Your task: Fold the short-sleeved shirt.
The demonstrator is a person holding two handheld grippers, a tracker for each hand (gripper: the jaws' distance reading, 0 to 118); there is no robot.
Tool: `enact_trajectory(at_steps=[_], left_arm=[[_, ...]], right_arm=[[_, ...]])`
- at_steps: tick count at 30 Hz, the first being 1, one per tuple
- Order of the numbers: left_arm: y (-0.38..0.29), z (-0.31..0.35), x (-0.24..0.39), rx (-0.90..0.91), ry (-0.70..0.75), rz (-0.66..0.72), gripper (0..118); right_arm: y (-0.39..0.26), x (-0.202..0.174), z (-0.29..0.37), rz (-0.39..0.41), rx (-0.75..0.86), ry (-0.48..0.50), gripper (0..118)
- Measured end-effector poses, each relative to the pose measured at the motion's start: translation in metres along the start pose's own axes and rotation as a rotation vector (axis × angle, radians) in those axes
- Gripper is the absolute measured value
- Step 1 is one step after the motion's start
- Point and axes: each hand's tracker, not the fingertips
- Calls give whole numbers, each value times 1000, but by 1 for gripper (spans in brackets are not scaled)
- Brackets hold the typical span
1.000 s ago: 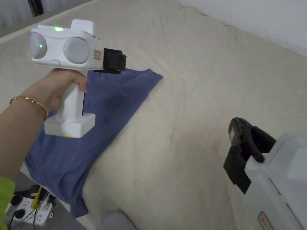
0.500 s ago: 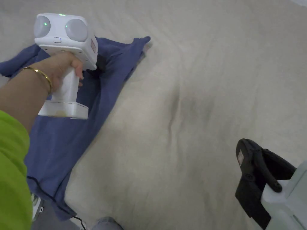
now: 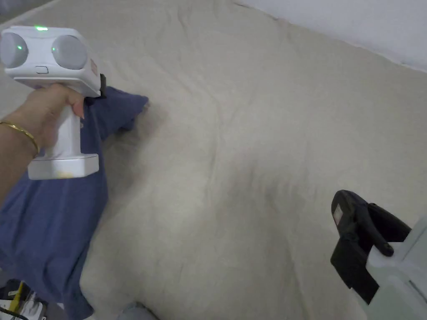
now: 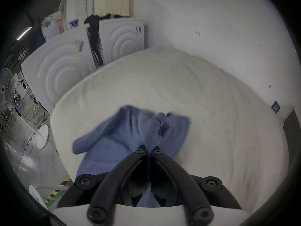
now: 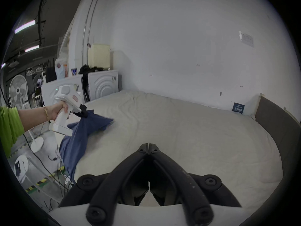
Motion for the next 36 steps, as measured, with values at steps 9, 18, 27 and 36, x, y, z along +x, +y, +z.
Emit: enact_trajectory(at_steps=[9, 18, 27, 36], left_arm=[[58, 196, -10, 351, -153, 65, 4], [104, 382, 77, 674, -440, -71, 4], [89, 446, 192, 731, -601, -163, 4], [-24, 354, 294, 449, -689, -376, 4]], right_arm=[[-8, 8, 90, -5, 109, -105, 1], [-11, 32, 165, -60, 249, -272, 1], [-11, 63, 259, -71, 338, -425, 1], [-31, 83, 273, -157, 312, -511, 1]])
